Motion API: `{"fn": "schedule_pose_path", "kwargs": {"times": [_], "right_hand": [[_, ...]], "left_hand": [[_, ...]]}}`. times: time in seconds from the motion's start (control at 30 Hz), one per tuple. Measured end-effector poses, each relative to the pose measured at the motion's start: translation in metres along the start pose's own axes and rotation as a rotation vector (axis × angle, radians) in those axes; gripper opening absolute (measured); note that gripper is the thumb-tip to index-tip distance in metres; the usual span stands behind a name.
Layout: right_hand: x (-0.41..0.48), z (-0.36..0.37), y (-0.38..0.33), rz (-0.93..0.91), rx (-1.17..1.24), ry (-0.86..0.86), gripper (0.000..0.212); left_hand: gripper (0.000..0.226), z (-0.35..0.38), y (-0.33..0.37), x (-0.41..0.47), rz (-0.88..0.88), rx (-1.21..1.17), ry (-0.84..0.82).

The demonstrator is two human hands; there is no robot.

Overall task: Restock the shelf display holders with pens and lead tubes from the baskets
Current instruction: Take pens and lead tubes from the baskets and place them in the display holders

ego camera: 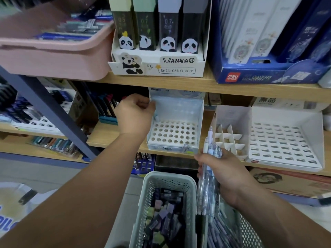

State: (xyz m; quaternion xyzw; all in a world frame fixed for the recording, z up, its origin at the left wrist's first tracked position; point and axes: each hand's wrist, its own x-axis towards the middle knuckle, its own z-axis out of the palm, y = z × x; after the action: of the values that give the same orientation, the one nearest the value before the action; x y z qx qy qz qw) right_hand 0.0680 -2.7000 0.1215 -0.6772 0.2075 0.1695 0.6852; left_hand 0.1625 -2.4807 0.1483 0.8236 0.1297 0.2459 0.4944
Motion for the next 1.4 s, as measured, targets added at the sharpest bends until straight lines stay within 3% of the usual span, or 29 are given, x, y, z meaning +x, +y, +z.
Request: {"fn": "schedule_pose_path", "kwargs": {"times": [0.13,0.3,0.5,0.83,0.97,1.2,1.4], "right_hand": [[-0.003,0.003,0.002,-0.006,-0.018,-0.001,0.044],[-0.005,0.008,0.004,-0.018,-0.033,-0.015,0.028],[-0.007,0.011,0.003,-0.028,-0.004,-0.011,0.023],[-0.008,0.002,0.001,-0.044,0.029,-0.021,0.039],[-0.005,0.0,0.003,-0.056,0.047,-0.043,0.026],[-0.006,0.001,0.001,-0.048,0.043,-0.048,0.039],[-0.009,0.001,-0.003,-0.045,0.032,-0.038,0.073]], "left_hand": [[0.017,0.004,0.004,0.0,-0.056,-0.032,-0.016],[0.01,0.007,0.004,0.004,-0.031,0.005,-0.008],[0.009,0.008,0.007,-0.003,0.274,0.219,-0.031],[0.011,-0.001,0.01,0.005,0.054,0.228,-0.064],[0.009,-0.002,0.003,-0.001,0.101,0.287,-0.028],[0.019,-0.001,-0.009,-0.004,0.153,0.302,-0.001],[0.04,-0.007,-0.027,-0.004,0.099,0.311,0.008]]}}
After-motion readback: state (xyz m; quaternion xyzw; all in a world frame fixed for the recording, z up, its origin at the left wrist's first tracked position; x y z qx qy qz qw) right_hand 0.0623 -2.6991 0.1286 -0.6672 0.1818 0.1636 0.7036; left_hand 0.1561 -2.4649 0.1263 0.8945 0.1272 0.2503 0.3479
